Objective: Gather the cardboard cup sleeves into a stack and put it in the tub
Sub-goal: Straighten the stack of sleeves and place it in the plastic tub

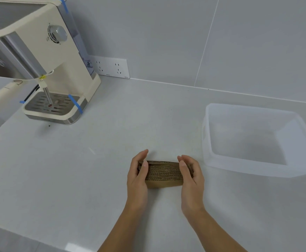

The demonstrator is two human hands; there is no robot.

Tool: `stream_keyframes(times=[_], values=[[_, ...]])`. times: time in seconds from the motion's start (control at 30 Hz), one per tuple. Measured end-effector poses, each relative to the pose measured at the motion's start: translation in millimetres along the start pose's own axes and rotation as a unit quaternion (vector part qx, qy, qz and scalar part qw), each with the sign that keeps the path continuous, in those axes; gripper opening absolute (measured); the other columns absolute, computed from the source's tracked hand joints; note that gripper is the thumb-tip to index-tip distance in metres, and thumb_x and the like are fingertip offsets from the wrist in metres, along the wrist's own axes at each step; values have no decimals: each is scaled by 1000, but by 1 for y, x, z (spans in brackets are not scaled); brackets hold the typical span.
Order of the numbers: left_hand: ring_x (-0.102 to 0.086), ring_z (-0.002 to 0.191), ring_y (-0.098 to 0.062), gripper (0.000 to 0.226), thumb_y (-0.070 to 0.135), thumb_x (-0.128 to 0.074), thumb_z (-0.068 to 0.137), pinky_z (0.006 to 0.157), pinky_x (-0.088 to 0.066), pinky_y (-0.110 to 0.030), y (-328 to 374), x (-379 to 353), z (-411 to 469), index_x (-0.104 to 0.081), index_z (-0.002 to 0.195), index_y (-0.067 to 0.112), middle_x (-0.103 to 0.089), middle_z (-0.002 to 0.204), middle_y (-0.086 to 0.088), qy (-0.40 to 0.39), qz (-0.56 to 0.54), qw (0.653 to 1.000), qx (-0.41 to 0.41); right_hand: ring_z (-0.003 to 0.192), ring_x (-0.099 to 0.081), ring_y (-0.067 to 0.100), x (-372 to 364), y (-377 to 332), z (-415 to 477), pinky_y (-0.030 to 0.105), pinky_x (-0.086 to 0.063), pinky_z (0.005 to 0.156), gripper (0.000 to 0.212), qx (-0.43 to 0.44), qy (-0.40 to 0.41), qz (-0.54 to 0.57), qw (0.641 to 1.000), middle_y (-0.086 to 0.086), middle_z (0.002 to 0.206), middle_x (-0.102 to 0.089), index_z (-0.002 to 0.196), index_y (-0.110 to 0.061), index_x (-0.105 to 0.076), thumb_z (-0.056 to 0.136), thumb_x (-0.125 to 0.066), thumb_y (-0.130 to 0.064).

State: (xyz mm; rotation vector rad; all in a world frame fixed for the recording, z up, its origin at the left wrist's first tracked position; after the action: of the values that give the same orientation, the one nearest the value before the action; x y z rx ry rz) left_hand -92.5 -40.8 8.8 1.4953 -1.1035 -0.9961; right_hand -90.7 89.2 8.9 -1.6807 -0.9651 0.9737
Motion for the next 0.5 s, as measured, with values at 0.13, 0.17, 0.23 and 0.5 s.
stream_keyframes(times=[0.13, 0.17, 0.23, 0.5], values=[[-36, 125, 14, 49, 52, -38, 84, 101, -30, -14, 3, 1, 2, -36, 132, 46, -42, 138, 28, -77, -9, 997, 29, 110, -50, -11, 0, -2, 2, 8, -44, 82, 30, -32, -34, 17, 999, -19, 116, -58, 119, -30, -52, 91, -51, -18], [-36, 126, 13, 50, 54, -38, 83, 103, -29, -19, 4, 2, 3, -34, 132, 48, -42, 138, 28, -92, -15, 995, 41, 106, -52, -12, 0, -3, 3, 7, -44, 79, 28, -35, -43, 14, 998, -19, 113, -59, 116, -30, -54, 91, -52, -19], [-47, 114, 12, 42, 54, -41, 85, 97, -35, -22, 4, 5, 1, -47, 126, 42, -55, 124, 27, -83, -8, 996, 39, 88, -58, -7, -1, -5, -3, 5, -45, 71, 15, -16, -38, -4, 999, -14, 97, -64, 100, -26, -62, 90, -53, -18], [-56, 78, -3, 21, 13, -43, 95, 68, -42, -12, 6, 0, -6, -60, 84, 11, -63, 80, 9, 22, 16, 1000, -9, 61, -54, -3, 2, -6, -6, 5, -42, 58, 21, 21, 18, -19, 999, -13, 63, -60, 73, -10, -62, 91, -50, -10]])
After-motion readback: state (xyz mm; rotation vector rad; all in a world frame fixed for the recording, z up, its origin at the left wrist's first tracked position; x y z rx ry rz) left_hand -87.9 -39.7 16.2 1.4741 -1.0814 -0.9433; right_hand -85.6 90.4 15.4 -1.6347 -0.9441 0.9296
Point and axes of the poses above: each hand's wrist, its own z-axis towards the middle knuckle, its own x-axis out of the back of the hand, y = z × x, the point moved 3 cm from there along z, towards the middle knuckle
